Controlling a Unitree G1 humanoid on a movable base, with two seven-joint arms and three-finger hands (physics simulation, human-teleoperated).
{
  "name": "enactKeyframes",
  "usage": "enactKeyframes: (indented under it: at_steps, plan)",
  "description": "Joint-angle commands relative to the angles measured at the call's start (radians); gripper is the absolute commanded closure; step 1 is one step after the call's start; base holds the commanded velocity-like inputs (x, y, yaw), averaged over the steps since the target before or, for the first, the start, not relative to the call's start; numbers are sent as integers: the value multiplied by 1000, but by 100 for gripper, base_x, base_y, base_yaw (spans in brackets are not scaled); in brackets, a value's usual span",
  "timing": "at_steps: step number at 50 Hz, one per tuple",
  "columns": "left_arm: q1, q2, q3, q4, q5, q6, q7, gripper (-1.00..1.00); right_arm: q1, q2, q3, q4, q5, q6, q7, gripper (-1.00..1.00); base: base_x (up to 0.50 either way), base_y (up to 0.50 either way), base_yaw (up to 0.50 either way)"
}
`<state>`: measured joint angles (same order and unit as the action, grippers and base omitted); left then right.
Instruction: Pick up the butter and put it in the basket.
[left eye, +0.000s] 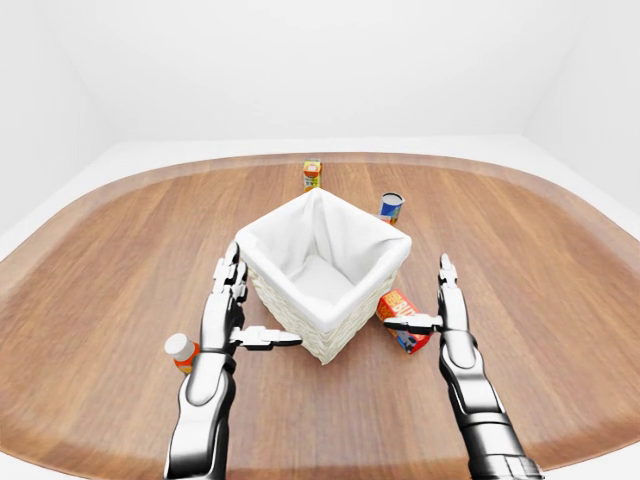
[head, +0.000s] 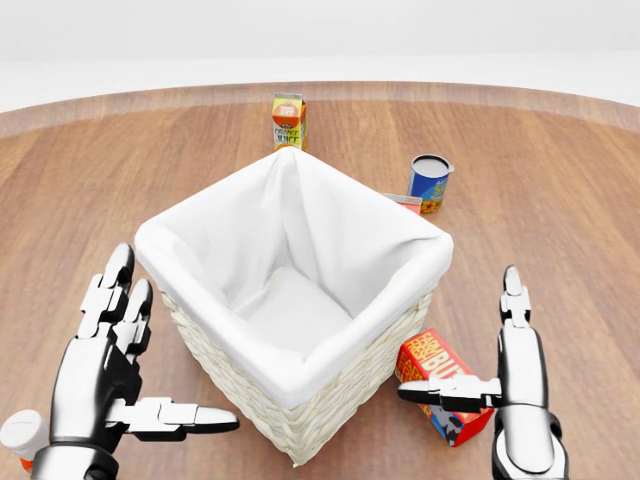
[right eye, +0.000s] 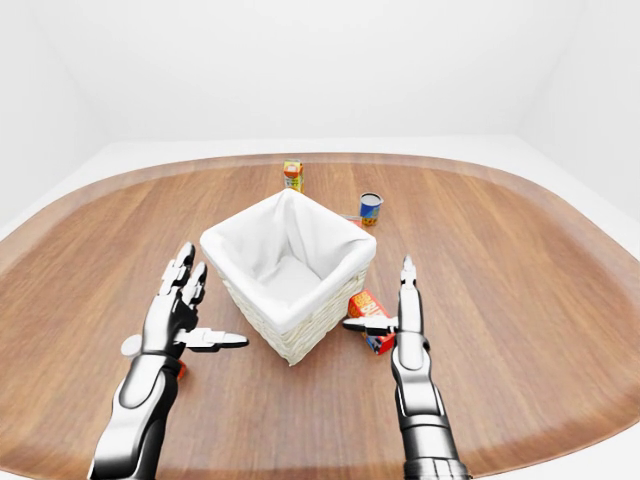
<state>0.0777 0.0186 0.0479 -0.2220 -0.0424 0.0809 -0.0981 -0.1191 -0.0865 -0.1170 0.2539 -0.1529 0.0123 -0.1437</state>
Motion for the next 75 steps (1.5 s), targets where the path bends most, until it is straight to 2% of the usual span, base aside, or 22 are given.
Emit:
enactKeyframes:
  at_steps: [1, 7, 13, 27, 37, 47, 49, 52, 53, 56, 59, 61, 72, 73, 74, 75]
  plan:
    - [10, 3, 18, -54, -17, 6, -7, -100, -197, -59, 9, 560, -49, -100, -176, -100, 0, 0, 0]
    - [8, 5, 32, -77, -28, 6, -9, -100, -328, -104, 37, 894, -113, -100, -314, -100, 0, 0, 0]
    - [6, 4, 33, -68, -26, 6, -9, -100, -346, -122, 54, 962, -157, -100, -380, -100, 0, 0, 0]
    - [5, 5, 33, -65, -23, 6, -8, -100, -375, -121, 52, 1050, -197, -100, -380, -100, 0, 0, 0]
    - [1, 6, 39, -51, -27, 6, -10, -100, -422, -76, 40, 1085, -211, -100, -359, -100, 0, 0, 0]
    - [-3, 10, 52, -31, -42, 6, -19, -100, -486, -63, 14, 1105, -210, -100, -330, -100, 0, 0, 0]
    - [-3, 11, 55, -31, -46, 6, -21, -100, -495, -64, 8, 1107, -214, -81, -328, -100, 0, 0, 0]
    - [1, 13, 60, -41, -55, 6, -27, -100, -512, -68, 3, 1111, -226, -18, -318, -100, 0, 0, 0]
    - [2, 13, 62, -46, -58, 6, -29, -100, -515, -67, 0, 1112, -227, -13, -316, -100, 0, 0, 0]
    - [4, 13, 66, -53, -62, 6, -32, -100, -525, -63, -3, 1116, -245, 40, -316, -100, 0, 0, 0]
    - [5, 13, 67, -53, -63, 6, -34, -100, -527, -60, -9, 1119, -263, 63, -327, -100, 0, 0, 0]
    - [7, 13, 69, -59, -66, 6, -36, -100, -523, -55, -13, 1123, -278, 75, -335, -100, 0, 0, 0]
    - [1, 16, 81, -63, -76, 6, -41, -100, -488, -47, -17, 1128, -346, 75, -377, -100, 0, 0, 0]
    - [2, 17, 83, -68, -78, 6, -41, -100, -481, -43, -2, 1129, -371, 75, -380, 63, 0, 0, 0]
    - [2, 16, 83, -70, -78, 6, -41, -100, -476, -42, 7, 1130, -389, 75, -380, 100, 0, 0, 0]
    - [3, 16, 84, -77, -80, 6, -41, -100, -466, -39, 13, 1131, -408, 75, -380, 100, 0, 0, 0]
